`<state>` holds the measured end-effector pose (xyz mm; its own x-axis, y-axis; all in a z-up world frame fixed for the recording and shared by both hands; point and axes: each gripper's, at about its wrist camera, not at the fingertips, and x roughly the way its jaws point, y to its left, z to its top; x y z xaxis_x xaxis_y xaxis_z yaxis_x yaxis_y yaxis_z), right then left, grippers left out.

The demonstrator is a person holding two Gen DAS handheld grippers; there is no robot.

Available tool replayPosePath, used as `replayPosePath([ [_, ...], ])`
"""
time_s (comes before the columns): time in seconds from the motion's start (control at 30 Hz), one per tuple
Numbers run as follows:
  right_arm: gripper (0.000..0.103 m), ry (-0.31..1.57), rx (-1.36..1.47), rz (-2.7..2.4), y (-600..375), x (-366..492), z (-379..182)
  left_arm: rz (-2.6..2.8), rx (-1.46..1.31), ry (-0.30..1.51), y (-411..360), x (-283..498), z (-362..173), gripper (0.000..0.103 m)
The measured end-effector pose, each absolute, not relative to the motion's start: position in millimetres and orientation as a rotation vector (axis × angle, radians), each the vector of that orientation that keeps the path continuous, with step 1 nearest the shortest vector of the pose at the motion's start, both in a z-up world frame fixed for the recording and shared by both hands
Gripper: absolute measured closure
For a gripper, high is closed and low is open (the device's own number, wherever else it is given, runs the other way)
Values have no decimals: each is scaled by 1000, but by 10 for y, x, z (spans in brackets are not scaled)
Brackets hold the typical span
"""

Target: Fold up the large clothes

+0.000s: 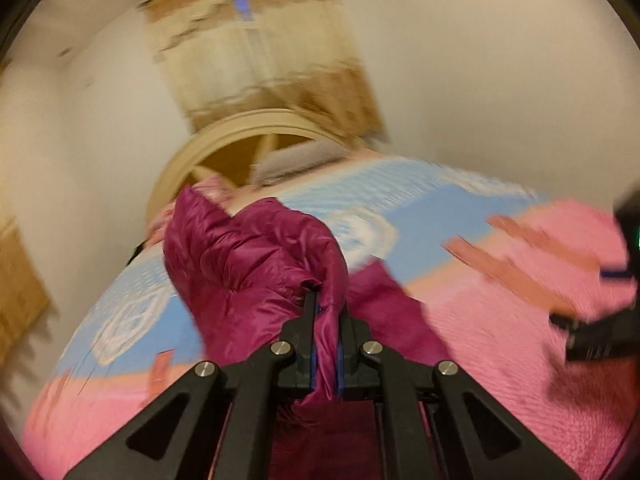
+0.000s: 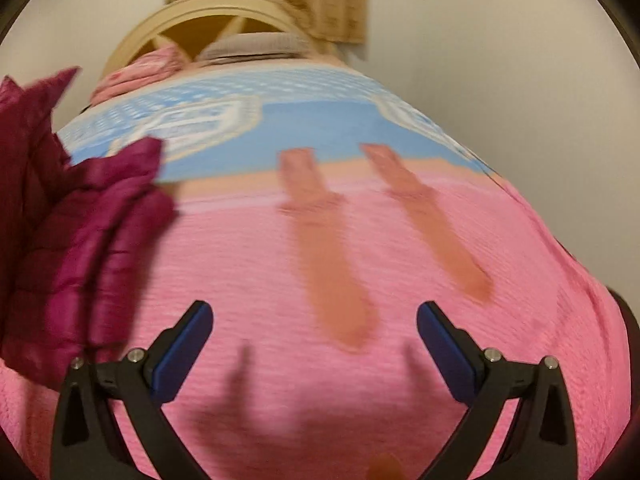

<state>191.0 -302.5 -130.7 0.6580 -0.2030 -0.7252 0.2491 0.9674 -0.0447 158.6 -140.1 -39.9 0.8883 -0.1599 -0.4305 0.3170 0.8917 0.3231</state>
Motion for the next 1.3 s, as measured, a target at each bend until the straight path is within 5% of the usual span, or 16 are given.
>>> replayPosePath([
  [0.27,0,832,118,-350,-3414,1690,-1340,-325,680,416,-2084,1436,-1264,97],
  [0.53,0,850,134,-333,-3484,1759,-1468,-318,636,402,-2032,1241,-973,87],
  [0.57,0,853,137,-330,-3492,1758,-1480,-340,619,386,-1995,1145,-862,77],
  [0.67,0,854,143,-328,-3504,1765,-1490,-348,570,331,-1870,915,-627,21],
  [0.7,1,850,147,-325,-3507,1766,-1477,-337,557,314,-1815,877,-567,16],
  [0.93,27,801,126,-268,-3215,1969,-1162,-77,443,347,-1073,1358,-299,14],
  [1.3,28,602,50,-61,-1705,2844,-143,369,-100,628,299,2918,-359,14],
])
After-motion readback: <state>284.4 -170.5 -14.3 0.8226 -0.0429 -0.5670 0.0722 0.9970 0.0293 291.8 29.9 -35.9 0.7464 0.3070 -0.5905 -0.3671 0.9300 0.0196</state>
